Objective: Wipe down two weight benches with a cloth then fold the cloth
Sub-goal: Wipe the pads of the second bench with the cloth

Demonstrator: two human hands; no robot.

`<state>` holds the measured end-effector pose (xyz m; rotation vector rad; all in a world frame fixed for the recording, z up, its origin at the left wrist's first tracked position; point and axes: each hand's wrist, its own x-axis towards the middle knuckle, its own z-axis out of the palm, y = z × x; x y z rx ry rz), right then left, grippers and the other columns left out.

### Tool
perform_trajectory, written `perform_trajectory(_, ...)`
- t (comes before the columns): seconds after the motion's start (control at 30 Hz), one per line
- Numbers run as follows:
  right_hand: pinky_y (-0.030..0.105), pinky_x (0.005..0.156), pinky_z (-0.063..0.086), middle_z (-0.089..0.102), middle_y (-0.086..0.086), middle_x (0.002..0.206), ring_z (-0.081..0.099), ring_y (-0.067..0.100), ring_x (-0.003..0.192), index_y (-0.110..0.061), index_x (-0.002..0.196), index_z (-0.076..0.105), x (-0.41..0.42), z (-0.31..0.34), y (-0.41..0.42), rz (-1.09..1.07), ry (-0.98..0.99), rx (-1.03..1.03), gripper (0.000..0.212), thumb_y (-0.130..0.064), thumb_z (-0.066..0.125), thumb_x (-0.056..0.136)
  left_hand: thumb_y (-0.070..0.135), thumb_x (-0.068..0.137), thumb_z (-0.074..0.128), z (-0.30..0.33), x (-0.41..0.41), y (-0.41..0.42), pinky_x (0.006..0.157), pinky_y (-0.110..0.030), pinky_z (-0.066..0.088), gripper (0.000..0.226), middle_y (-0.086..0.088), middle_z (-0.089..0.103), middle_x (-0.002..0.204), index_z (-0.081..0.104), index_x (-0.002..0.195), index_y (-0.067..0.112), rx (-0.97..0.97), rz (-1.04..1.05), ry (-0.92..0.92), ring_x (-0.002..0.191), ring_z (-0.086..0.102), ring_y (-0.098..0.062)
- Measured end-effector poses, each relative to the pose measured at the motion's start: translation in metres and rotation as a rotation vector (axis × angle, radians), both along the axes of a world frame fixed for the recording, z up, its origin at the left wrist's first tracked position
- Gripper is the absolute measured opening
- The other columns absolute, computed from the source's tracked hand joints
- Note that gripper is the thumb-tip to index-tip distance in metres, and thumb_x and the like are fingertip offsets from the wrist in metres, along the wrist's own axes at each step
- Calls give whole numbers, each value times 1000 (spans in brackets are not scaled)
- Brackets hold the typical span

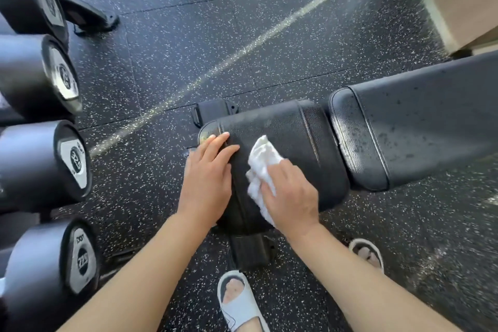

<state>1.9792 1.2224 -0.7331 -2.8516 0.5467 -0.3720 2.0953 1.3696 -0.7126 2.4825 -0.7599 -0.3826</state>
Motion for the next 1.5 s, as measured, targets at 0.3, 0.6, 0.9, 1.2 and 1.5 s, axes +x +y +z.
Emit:
perform_trajectory(0.3, 36, 48, 48, 64, 7, 91, 63, 28, 73, -15, 95, 59, 71, -1, -31, 483, -67, -66, 16, -30, 61, 92, 5, 98, 61, -1, -27, 26, 128, -38, 27, 61, 8, 42, 163, 48, 156, 19, -86, 197, 132, 150, 35, -14)
perform_trajectory(0.6, 36, 64, 48, 62, 4, 106, 61, 25, 88, -18, 108, 62, 85, -2, -46, 191, 64, 25, 26, -38, 48, 100, 1, 95, 59, 11, -55, -20, 129, -37, 22, 55, -2, 41, 163, 55, 148, 13, -49, 434, 130, 152, 31, -23)
perform_trajectory(0.9, 37, 50, 50, 60, 3, 75, 58, 22, 65, -15, 76, 64, -12, 19, -107, 544, -87, 22, 38, -35, 46, 103, -5, 85, 65, 24, -78, -74, 123, -48, 35, 56, -8, 53, 151, 62, 139, 7, 29, 307, 66, 144, 44, -28)
perform_trajectory(1.2, 29, 62, 48, 62, 0, 93, 59, 22, 83, -16, 95, 70, -57, 26, -241, 487, 135, -129, 41, -16, 30, 107, -1, 88, 62, 11, -72, -196, 118, -56, 39, 49, -15, 56, 147, 61, 137, 3, 3, 275, -59, 139, 48, -37)
perform_trajectory(1.5, 33, 50, 50, 61, 1, 87, 58, 22, 72, -16, 90, 68, -38, 6, -250, 462, 57, 74, 14, -28, 71, 86, 24, 97, 45, -33, -82, -230, 128, -58, 18, 56, -10, 43, 164, 51, 152, 15, 170, 366, -271, 155, 33, -35)
